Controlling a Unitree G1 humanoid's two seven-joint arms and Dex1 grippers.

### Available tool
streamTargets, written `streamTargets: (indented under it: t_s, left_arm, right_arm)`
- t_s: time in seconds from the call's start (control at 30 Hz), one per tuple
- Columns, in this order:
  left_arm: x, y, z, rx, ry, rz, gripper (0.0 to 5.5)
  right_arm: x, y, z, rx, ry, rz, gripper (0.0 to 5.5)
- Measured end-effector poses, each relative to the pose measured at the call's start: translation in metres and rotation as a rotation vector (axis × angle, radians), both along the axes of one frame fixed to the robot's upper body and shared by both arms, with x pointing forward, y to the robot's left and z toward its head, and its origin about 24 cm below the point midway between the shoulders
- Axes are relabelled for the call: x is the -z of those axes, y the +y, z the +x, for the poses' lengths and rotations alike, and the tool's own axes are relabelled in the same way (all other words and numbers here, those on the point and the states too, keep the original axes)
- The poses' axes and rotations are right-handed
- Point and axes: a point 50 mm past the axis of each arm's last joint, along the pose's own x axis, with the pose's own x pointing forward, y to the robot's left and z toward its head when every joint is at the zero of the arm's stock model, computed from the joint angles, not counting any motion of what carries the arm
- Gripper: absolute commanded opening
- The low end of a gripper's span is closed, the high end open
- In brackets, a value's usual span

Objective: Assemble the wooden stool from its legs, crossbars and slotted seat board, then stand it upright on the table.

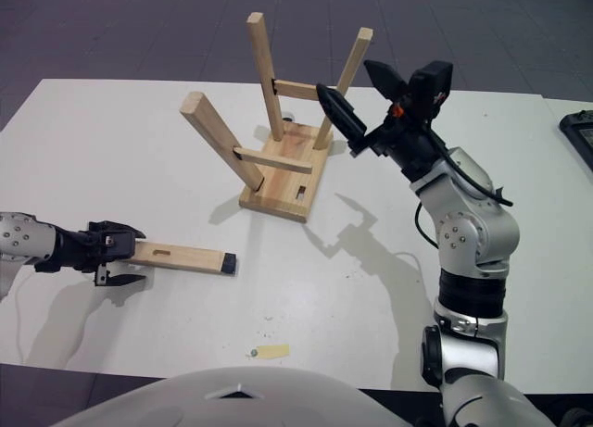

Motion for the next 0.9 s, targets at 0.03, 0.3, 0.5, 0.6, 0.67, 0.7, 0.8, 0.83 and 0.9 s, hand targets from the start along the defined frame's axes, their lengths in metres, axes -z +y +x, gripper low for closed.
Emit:
streamTargets:
  t_s: [0.03, 0.3, 0.5, 0.6, 0.67, 0.7, 0.8, 0.83, 0.9]
  left_arm:
    - [0.000, 0.000, 0.001, -0.001, 0.001, -0.002, 3.60]
    - [0.003, 0.003, 0.009, -0.007, -0.021, 0.029, 2.20]
    - [0.002, 0.005, 0.012, 0.009, -0.051, 0.053, 2.15]
    - [0.002, 0.006, 0.014, 0.015, -0.087, 0.062, 2.14]
    - [0.002, 0.007, 0.014, 0.005, -0.112, 0.063, 2.13]
    - [0.001, 0.008, 0.012, 0.000, -0.126, 0.066, 2.12]
    - [-0.004, 0.006, 0.004, -0.001, -0.121, 0.061, 2.07]
    - [-0.009, 0.005, 0.000, 0.009, -0.115, 0.052, 2.07]
    - [-0.028, 0.000, -0.002, 0.052, -0.140, 0.055, 2.07]
  right_arm:
    - [0.000, 0.001, 0.000, -0.004, -0.002, -0.002, 5.40]
    - [-0.004, 0.012, -0.002, -0.045, -0.023, -0.004, 5.40]
    - [-0.007, 0.015, -0.004, -0.059, -0.038, -0.003, 5.40]
    - [-0.008, 0.015, -0.004, -0.059, -0.040, -0.003, 5.40]
    - [-0.008, 0.015, -0.003, -0.059, -0.041, -0.003, 5.40]
    - [-0.008, 0.015, -0.003, -0.059, -0.042, -0.002, 5.40]
    - [-0.009, 0.015, -0.003, -0.057, -0.041, 0.000, 5.40]
    - [-0.009, 0.014, -0.003, -0.054, -0.041, 0.002, 5.40]
    - [-0.009, 0.013, -0.003, -0.049, -0.038, 0.007, 5.40]
